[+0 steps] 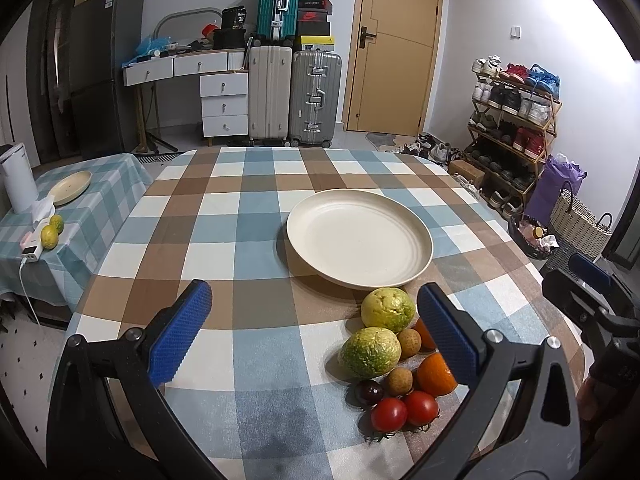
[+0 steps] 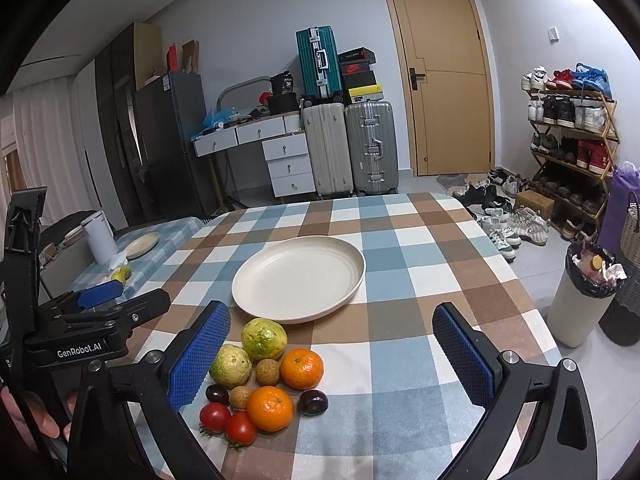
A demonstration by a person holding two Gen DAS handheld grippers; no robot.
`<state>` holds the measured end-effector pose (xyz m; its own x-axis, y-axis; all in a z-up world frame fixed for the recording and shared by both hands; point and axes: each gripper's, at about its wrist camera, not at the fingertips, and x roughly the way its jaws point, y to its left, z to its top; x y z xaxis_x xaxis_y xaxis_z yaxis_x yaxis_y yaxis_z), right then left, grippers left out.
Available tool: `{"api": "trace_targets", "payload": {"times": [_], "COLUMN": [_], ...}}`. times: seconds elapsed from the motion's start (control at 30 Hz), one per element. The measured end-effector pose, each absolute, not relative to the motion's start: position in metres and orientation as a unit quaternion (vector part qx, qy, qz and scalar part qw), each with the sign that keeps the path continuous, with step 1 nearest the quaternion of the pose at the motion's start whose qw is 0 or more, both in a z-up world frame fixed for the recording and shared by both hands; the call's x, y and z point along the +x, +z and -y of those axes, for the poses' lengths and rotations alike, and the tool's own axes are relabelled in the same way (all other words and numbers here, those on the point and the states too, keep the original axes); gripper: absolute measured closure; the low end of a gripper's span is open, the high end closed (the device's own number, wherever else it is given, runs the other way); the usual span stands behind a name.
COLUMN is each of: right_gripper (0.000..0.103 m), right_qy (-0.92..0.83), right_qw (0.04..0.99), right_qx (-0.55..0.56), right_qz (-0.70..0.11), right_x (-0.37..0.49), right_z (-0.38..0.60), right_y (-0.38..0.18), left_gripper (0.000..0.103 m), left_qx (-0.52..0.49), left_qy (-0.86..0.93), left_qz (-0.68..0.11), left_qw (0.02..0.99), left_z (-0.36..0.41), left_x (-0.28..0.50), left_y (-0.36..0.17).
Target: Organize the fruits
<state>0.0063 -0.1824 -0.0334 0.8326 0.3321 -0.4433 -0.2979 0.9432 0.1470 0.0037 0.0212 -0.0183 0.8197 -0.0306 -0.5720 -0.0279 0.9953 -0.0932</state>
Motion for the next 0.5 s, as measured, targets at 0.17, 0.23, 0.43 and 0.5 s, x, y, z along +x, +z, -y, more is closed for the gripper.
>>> {"api": "trace_targets", "payload": {"times": [0.17,0.23,0.43,0.5], "right_gripper": [0.0,0.0,0.0,0.0], "right_qy": [0.165,0.164,0.166,0.165], "right_qw": [0.956,0.957,0.956,0.956], "right_qx": [0.037,0.036,0.038,0.038], "right_qz": [-0.238,-0.238,-0.239,-0.239], "right_x": [0.0063,0.0059,0.0058,0.006], "right_z": [0.1823,0.1824,0.1825,0.1823], "right_y": [-0.0336,-0.0338,-0.0343,-0.0343], "left_gripper": [0.0,0.0,0.0,0.0], "left_qx": [-0.048,-0.048,-0.047,-0.049], "left_qy": [0.001,0.0,0.0,0.001], "left_qz": [-0.301,-0.301,-0.303,-0.305], "left_qw": [0.953,0.952,0.952,0.951], "left_z": [-0.0212,-0.0209,-0.0222,-0.0224], "left_x": [0.0035,0.0035,0.0037,0.003], "left_y": [-0.0188,-0.0186,-0.0217,-0.0275]}}
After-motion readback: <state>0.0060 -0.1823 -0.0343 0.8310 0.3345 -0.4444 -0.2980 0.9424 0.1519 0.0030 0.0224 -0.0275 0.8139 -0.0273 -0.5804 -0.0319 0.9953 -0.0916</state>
